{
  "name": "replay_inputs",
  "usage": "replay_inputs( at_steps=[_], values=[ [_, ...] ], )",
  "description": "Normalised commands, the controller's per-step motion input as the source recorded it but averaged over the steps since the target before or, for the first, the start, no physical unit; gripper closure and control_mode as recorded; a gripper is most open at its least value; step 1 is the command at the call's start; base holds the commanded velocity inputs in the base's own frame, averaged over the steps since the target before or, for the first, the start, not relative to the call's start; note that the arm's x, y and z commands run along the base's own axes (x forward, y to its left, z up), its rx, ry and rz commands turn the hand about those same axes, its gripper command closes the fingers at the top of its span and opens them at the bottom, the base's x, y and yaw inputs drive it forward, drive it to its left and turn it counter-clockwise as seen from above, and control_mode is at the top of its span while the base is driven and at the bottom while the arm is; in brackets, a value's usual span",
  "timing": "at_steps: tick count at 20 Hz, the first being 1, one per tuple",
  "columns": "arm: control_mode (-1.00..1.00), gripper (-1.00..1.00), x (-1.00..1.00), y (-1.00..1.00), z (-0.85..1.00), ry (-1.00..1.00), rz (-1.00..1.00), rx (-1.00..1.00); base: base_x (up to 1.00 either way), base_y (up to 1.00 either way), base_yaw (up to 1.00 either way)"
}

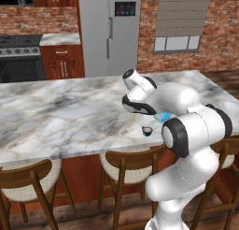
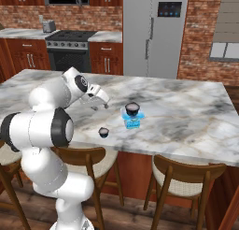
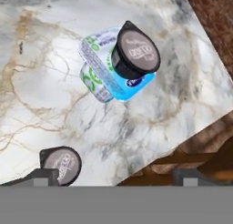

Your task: Stack the yogurt containers by placing the smaller containers on top of the larger containers.

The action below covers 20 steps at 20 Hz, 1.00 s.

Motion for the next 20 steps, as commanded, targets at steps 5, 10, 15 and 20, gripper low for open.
replay_inputs(
  at_steps=[5,10,15,20],
  values=[
    [-1.0,-1.0,-0.39,0.04,0.11,-0.07,0.0,0.18,0.0,0.0,0.0],
    [-1.0,-1.0,-0.25,0.03,0.1,-0.05,0.0,0.13,0.0,0.0,0.0],
    [-1.0,-1.0,-0.13,0.01,0.0,-0.03,0.0,0.07,0.0,0.0,0.0],
    [-1.0,-1.0,0.0,0.0,0.0,0.0,0.1,0.01,0.0,0.0,0.0]
  ],
)
